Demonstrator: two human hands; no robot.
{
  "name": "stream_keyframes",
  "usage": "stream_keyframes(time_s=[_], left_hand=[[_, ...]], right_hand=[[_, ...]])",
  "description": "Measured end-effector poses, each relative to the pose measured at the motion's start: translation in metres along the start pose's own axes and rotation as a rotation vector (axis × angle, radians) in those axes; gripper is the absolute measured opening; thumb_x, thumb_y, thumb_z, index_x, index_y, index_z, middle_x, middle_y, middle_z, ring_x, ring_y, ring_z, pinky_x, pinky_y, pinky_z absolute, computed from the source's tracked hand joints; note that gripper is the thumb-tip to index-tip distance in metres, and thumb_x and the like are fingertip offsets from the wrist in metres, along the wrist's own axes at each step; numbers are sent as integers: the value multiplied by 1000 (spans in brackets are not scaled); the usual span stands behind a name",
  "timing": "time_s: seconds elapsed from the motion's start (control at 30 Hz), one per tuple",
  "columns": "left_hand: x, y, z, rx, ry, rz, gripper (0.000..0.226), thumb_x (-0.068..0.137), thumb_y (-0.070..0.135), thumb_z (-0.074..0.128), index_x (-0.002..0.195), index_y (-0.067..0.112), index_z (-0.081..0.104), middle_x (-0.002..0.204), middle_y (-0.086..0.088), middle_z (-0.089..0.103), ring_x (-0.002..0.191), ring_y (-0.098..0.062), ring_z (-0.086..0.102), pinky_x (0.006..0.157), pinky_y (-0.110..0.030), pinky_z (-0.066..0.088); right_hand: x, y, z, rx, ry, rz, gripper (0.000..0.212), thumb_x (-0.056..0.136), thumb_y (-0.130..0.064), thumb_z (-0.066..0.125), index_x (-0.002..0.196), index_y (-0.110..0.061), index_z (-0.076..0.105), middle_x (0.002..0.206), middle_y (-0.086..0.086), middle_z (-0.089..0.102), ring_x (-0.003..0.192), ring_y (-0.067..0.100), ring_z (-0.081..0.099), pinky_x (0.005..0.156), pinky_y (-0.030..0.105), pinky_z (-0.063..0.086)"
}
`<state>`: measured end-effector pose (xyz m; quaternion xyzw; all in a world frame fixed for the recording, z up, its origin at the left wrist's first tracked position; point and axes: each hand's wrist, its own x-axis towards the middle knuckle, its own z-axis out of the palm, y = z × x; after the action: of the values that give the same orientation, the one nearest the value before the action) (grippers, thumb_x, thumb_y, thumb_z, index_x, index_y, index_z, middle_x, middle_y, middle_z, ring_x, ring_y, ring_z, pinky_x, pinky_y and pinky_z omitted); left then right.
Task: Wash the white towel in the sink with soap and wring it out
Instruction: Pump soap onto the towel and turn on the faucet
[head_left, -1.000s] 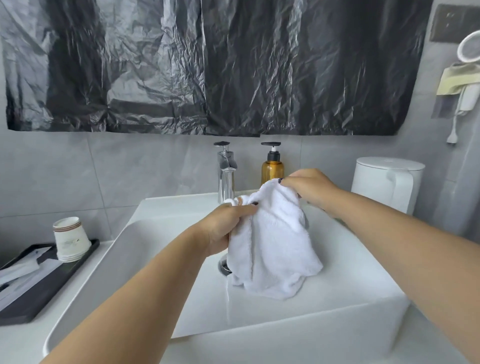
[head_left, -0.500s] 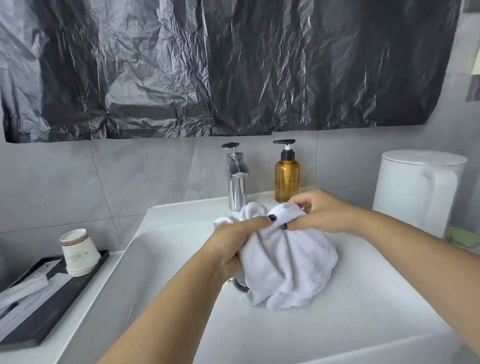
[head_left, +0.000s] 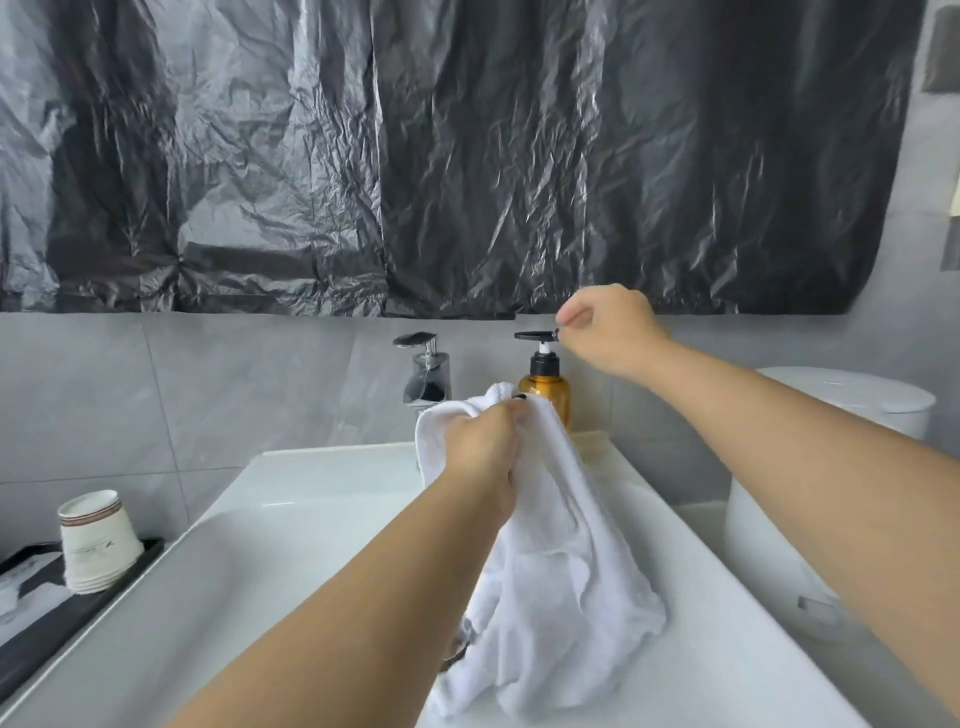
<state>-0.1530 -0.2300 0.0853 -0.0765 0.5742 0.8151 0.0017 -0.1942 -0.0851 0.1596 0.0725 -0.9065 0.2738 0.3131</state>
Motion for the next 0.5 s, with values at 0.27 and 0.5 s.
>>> stream_keyframes(time_s=[0.27, 0.5], left_hand=[[38, 4, 34, -21, 155, 32, 14, 98, 25, 53, 92, 12, 51, 95, -3, 56, 89, -24, 51, 92, -36, 40], [56, 10, 38, -105, 172, 61, 19, 98, 21, 54, 115, 13, 50, 90, 0, 52, 85, -19, 50, 85, -34, 36]], right_hand=[[34, 18, 54, -296, -52, -146, 25, 94, -16, 55, 117, -16, 67, 115, 9, 54, 109, 33, 54, 79, 36, 46], [31, 32, 53, -105, -5, -174, 40, 91, -3, 53, 121, -23, 70, 123, 11, 65, 105, 31, 58, 91, 42, 50]])
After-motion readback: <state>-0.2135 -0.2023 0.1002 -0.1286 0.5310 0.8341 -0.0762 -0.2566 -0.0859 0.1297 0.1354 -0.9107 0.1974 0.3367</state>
